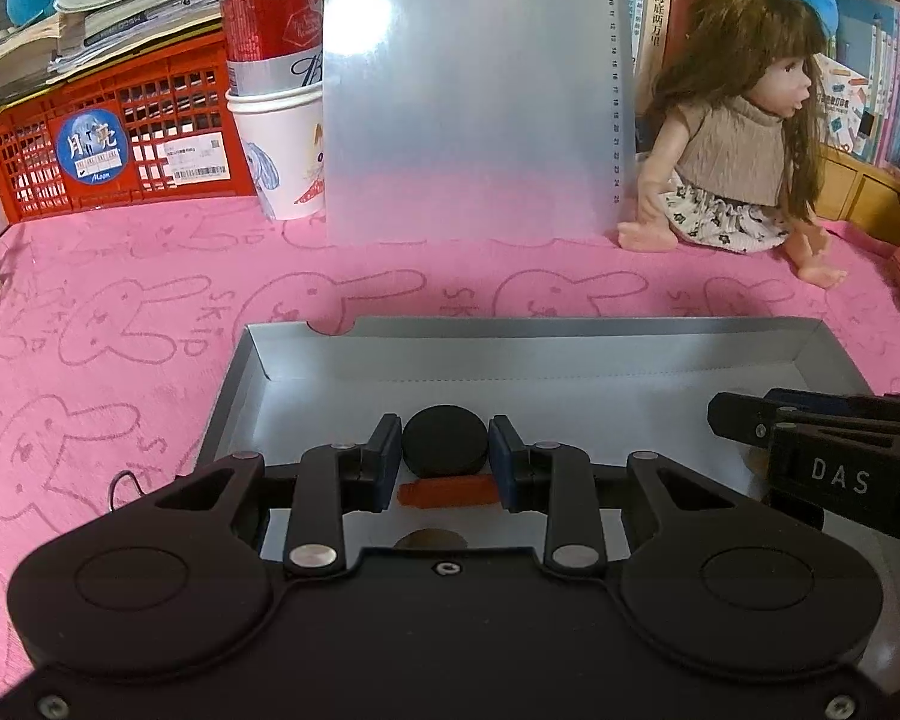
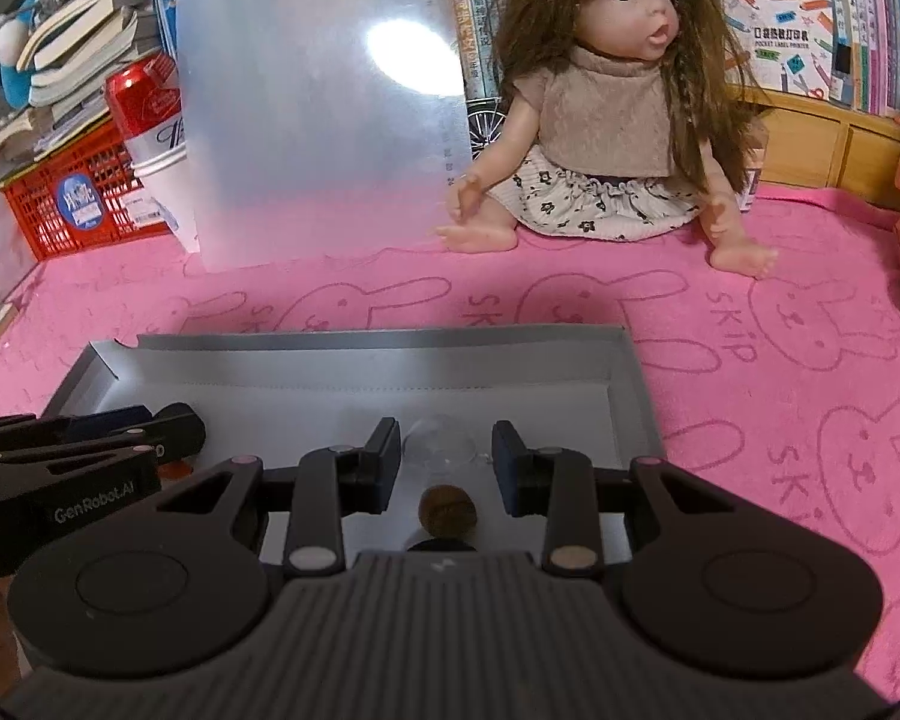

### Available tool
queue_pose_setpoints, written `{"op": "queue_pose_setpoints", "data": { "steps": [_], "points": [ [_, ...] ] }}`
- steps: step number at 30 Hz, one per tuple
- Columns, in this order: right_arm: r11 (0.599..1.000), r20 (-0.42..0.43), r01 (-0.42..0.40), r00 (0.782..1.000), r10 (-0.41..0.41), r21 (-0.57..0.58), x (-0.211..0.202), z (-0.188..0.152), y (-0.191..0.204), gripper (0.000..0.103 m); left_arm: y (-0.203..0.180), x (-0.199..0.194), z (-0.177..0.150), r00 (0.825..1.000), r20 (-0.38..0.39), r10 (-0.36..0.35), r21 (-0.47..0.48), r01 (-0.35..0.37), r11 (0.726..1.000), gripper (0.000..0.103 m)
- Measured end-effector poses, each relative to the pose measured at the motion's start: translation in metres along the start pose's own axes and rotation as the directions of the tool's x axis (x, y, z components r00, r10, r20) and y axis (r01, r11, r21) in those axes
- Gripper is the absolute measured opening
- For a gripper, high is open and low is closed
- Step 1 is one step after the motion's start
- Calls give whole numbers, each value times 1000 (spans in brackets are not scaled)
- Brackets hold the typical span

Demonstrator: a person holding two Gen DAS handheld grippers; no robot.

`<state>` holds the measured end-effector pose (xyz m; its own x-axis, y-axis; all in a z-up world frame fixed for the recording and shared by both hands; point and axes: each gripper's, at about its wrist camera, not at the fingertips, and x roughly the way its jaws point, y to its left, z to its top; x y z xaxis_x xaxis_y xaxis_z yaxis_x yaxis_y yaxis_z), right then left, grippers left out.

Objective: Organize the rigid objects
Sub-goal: 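Open the right tool to release the dome while the left releases the black lid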

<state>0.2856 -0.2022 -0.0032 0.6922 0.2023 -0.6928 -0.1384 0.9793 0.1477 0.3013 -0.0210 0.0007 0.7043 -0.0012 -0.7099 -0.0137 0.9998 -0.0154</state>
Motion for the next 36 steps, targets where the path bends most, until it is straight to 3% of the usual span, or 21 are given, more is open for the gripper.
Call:
{"op": "queue_pose_setpoints", "data": {
  "steps": [10, 11, 12, 17, 23, 36],
  "points": [
    [1000, -7, 18, 1000, -18, -17, 1, 0, 5, 43, 1, 1, 0, 1000, -1, -3, -1, 3, 1000, 30],
    [1000, -6, 19, 1000, -19, -15, 1, 0, 5, 54, 1, 1, 0, 1000, -2, -3, 2, 3, 1000, 30],
    [1000, -6, 21, 1000, -21, -11, 1, 0, 4, 56, 1, 0, 0, 1000, -3, -3, 2, 3, 1000, 31],
    [1000, 6, 3, 1000, -3, 16, -4, 0, 1, 64, -2, -7, -1, 1000, 3, -24, 24, 24, 999, 42],
    [1000, 42, 9, 999, -9, 5, -18, -3, 1, 77, -10, -22, -4, 999, 37, -4, 73, 1, 997, 57],
    [999, 109, -20, 994, 25, -42, -58, -15, -1, 85, -7, -62, -16, 997, 64, -33, 92, 27, 995, 64]
  ]
}}
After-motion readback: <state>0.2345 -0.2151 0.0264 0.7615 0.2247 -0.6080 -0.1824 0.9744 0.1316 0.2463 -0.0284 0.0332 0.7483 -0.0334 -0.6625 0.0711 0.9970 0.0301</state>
